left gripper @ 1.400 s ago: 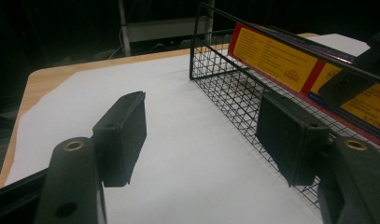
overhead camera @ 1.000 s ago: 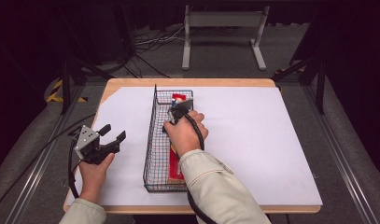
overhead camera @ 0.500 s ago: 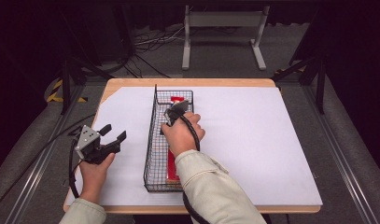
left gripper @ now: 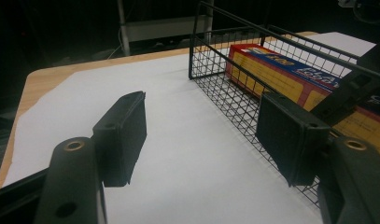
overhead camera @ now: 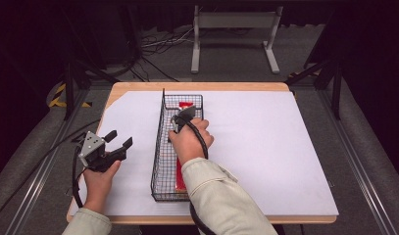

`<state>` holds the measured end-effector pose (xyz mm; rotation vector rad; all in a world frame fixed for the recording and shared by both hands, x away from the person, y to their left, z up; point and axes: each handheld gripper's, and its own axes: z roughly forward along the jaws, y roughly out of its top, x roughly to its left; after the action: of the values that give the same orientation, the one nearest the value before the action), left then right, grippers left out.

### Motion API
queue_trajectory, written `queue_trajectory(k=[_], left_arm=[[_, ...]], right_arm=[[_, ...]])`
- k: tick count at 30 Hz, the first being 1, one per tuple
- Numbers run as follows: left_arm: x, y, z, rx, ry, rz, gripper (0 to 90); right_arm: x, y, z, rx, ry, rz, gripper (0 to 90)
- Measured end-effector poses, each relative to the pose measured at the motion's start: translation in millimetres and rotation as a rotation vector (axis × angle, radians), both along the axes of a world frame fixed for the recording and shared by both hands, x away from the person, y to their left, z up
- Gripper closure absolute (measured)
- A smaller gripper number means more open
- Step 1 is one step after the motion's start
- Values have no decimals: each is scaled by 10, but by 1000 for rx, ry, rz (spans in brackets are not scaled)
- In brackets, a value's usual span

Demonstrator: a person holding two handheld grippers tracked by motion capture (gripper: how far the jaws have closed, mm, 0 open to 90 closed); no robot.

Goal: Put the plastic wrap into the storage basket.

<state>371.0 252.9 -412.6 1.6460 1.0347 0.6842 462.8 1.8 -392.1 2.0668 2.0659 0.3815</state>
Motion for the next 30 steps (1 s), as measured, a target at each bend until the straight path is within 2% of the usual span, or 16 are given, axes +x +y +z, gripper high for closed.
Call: queue_trajectory(k=[11,13,17,27,30], left_arm=[[0,1,0,-2,0,-2,338],[0,0,-2,-3,3,-2,337],[5,-6,-3,-2,3,-3,337],[23,-33,-6,-4,5,-9,337],[25,-31,-6,-3,3,-8,337]], right_arm=[[0,-2,-18,0,12,-2,381],[0,3,-25,0,22,12,365],[-4,10,-1,7,4,7,350],[-14,-49,200,36,-41,-1,315],[-14,-54,257,38,-71,5,309]])
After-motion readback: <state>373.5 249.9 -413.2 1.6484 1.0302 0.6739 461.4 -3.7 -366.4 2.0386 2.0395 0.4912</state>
